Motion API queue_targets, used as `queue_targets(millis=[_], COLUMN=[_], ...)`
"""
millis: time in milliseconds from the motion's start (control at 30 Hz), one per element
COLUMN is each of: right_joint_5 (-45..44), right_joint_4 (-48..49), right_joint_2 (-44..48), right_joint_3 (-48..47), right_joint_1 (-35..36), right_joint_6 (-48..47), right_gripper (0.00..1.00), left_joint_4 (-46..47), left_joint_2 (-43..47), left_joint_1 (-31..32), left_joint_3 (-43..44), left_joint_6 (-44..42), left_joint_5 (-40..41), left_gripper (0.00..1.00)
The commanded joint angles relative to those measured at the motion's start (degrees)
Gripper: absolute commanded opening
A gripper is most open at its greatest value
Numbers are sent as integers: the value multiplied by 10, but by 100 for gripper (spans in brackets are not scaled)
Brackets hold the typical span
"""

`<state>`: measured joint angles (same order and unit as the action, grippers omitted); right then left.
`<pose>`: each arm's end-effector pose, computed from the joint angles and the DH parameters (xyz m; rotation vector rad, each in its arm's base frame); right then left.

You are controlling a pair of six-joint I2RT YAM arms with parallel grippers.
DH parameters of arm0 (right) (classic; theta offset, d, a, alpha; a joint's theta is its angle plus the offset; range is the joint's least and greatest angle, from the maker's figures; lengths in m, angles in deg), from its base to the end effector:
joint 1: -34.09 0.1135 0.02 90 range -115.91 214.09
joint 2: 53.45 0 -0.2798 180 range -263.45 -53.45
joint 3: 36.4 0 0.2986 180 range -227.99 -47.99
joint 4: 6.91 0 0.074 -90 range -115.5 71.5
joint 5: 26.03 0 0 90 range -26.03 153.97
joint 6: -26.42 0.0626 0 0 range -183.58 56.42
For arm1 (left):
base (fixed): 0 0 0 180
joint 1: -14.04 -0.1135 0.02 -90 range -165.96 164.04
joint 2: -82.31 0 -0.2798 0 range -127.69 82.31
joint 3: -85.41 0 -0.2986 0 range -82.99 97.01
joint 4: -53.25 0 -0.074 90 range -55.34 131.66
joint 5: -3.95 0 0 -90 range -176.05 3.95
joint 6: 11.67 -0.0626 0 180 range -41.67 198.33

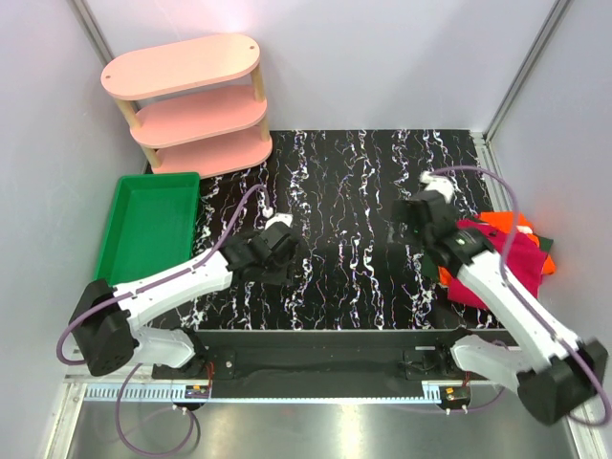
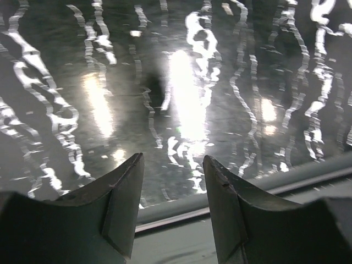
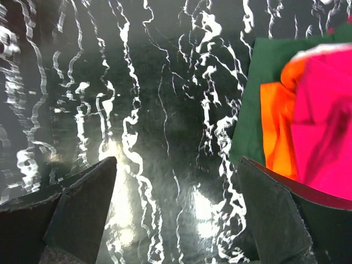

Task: Fold and stack the t-shirts
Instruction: Put the neatly folded tshirt into the corner of the board with the right arm

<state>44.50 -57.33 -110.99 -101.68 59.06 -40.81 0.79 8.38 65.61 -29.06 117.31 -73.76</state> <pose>0.2477 0.0923 0.2996 0.1264 2.2611 0.0461 0.1992 -0.2297 0.2207 0.2144 2.6127 -0.2854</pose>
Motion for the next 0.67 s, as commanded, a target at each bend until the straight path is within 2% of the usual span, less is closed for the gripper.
queue_targets(millis=[0, 67, 133, 233, 500, 600, 633], right_joint_5=[-117, -176, -224, -221, -267, -296, -298], right_joint_4=[60, 67, 67, 67, 77, 75, 75], right_joint_2=[-99, -162, -201, -240, -261, -279, -282], right_joint_3=[-94, -132, -188, -227, -182, -188, -192], right_joint_1=[83, 157, 197, 232, 306, 325, 328], right_joint_6=[-42, -61, -83, -79, -83, -88, -84], right_gripper=[99, 99, 100, 100, 100, 100, 100], left_joint_4=[-32, -39, -47, -50, -35, -23, -23], left_joint_2=[24, 33, 40, 61, 109, 114, 117], left_joint_1=[5, 5, 5, 5, 5, 5, 5], left_joint_3=[40, 50, 55, 51, 16, 7, 6], left_joint_6=[-8, -11, -13, -10, 2, 6, 10], left_joint_5=[79, 105, 127, 150, 183, 186, 190], left_gripper=[52, 53, 54, 61, 63, 62, 64])
